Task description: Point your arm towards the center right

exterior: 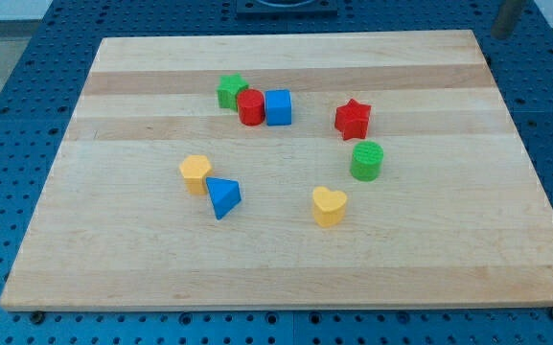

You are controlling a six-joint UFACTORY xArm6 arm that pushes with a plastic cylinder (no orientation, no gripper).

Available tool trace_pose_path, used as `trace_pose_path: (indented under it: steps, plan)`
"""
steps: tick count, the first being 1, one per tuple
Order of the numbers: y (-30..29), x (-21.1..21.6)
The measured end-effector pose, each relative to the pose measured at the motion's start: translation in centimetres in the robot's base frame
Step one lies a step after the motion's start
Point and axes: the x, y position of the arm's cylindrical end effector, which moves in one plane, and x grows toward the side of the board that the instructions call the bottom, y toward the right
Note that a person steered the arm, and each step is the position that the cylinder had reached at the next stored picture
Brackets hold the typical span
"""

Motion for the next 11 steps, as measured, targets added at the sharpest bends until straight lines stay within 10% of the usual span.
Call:
trace_pose_path:
  steps: [3, 7, 11]
  plan:
    - [-2.0, 5.6]
    - [-6.0, 23.7]
    - [-7.6, 24.9]
